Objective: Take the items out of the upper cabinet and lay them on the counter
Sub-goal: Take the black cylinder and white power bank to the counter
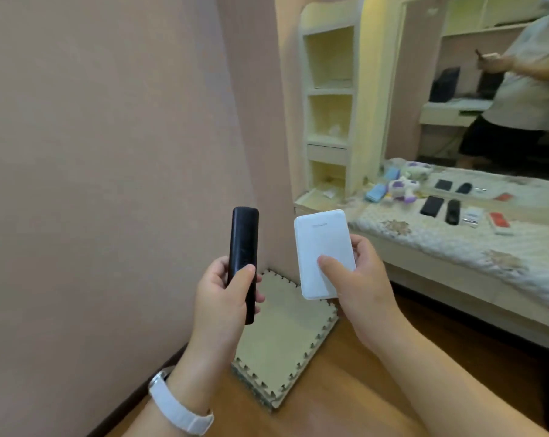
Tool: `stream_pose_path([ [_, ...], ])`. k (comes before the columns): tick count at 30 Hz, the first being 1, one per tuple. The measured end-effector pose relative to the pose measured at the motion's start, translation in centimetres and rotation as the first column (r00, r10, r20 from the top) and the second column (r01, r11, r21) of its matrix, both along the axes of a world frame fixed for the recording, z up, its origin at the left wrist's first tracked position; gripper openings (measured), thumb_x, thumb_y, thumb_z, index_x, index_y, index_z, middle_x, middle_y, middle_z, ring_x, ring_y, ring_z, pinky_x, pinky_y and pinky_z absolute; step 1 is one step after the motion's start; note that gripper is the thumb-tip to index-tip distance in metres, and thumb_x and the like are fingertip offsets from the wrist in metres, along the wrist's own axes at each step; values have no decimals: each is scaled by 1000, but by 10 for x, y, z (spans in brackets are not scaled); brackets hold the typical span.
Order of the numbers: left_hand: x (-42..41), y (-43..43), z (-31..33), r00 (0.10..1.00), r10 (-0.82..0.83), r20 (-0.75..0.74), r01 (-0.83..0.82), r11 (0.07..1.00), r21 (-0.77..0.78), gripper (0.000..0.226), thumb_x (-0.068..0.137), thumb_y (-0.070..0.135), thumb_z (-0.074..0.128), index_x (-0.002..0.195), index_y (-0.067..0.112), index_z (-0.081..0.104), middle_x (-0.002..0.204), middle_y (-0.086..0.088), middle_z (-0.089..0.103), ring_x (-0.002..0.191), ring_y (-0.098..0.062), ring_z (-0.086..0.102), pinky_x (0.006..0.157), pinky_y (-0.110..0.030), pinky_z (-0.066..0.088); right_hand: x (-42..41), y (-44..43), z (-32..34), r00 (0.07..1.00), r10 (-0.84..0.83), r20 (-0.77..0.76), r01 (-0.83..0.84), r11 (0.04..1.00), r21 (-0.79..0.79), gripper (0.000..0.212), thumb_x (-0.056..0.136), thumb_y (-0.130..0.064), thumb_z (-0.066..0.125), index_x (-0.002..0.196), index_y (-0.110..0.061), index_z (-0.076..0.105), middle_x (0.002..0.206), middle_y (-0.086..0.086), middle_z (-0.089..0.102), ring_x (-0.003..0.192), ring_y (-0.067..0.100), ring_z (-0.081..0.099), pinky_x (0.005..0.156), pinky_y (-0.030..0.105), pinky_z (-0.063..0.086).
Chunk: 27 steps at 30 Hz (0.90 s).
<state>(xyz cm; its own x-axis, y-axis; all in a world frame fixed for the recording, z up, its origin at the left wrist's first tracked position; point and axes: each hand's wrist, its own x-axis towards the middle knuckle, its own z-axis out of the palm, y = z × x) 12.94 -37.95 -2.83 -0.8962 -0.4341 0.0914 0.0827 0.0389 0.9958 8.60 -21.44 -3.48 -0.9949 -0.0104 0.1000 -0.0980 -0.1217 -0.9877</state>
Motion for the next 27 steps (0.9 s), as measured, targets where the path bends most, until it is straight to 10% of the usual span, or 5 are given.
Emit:
stream_pose_path([
  [15,-112,141,-35,881,-469,64,470,883,3,8,94,14,58,98,19,62,78,-9,66,58,-18,59,51,-29,49,-21,146,-35,857,-506,100,496,861,108,31,88,-15,65,113,-26,51,104,-7,62,89,6,63,62,20,49],
  [27,-275,112,-63,812,-574,104,565,818,103,4,93,14,58,95,14,61,77,-8,65,58,-17,58,51,-29,48,-170,115,-43,770,-624,135,588,775,231,33,88,-15,64,118,-22,49,106,-6,61,94,8,60,66,25,49],
])
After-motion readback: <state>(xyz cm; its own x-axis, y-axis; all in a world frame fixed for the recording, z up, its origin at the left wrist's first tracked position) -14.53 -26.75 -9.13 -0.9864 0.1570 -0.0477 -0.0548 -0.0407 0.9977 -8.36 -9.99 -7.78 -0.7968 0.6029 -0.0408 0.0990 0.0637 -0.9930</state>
